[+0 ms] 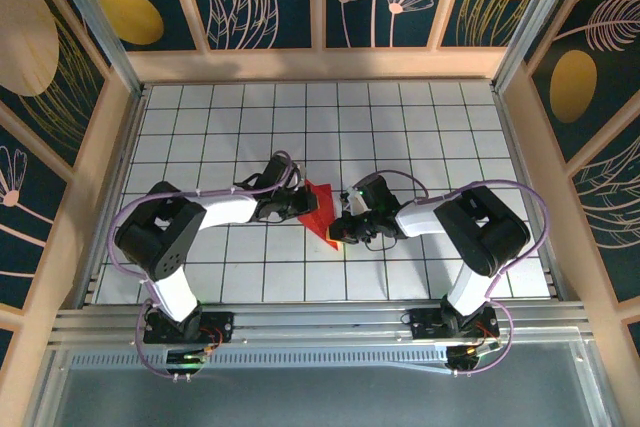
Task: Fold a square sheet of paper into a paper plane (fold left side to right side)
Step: Fourth fold the wing at the center of the table.
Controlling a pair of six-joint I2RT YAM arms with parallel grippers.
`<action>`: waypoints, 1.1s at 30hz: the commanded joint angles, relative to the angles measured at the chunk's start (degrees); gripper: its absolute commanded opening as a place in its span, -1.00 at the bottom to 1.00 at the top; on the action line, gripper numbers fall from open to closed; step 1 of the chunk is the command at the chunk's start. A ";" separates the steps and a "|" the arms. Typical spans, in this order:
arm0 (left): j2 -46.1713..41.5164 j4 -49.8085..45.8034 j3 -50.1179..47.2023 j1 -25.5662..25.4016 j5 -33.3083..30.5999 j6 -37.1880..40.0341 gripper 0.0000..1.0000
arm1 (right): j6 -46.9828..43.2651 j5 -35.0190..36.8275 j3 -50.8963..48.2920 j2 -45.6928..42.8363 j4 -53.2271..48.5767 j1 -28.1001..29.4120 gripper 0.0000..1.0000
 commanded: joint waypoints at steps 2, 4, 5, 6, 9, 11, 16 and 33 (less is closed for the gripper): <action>1.83 2.38 0.28 0.05 1.70 -0.95 -0.85 | -2.48 5.84 -0.70 0.47 -8.18 0.29 -1.00; 2.45 2.70 0.38 0.06 1.44 -1.12 -0.85 | -2.92 6.11 -0.70 0.39 -8.63 0.30 -1.00; 2.69 2.96 0.38 0.06 1.35 -1.32 -0.85 | -3.10 6.15 -0.64 0.46 -8.81 0.27 -1.00; 2.85 3.37 0.41 0.06 1.34 -1.43 -0.85 | -3.20 6.15 -0.66 0.40 -8.96 0.32 -1.00; 3.05 4.07 0.54 0.04 1.01 -1.89 -0.85 | -3.52 6.39 -0.65 0.33 -9.37 0.32 -1.00; 2.98 4.08 0.79 0.05 0.54 -2.00 -0.85 | -3.65 6.51 -0.70 0.21 -9.56 0.32 -1.00; 3.27 2.69 1.47 0.04 -2.08 -1.96 -0.85 | -4.01 6.59 -0.77 0.08 -9.91 0.32 -1.00; 5.76 3.31 4.31 3.04 -1.54 -0.25 -0.82 | -4.09 6.77 -1.01 -0.15 -9.95 0.32 -1.00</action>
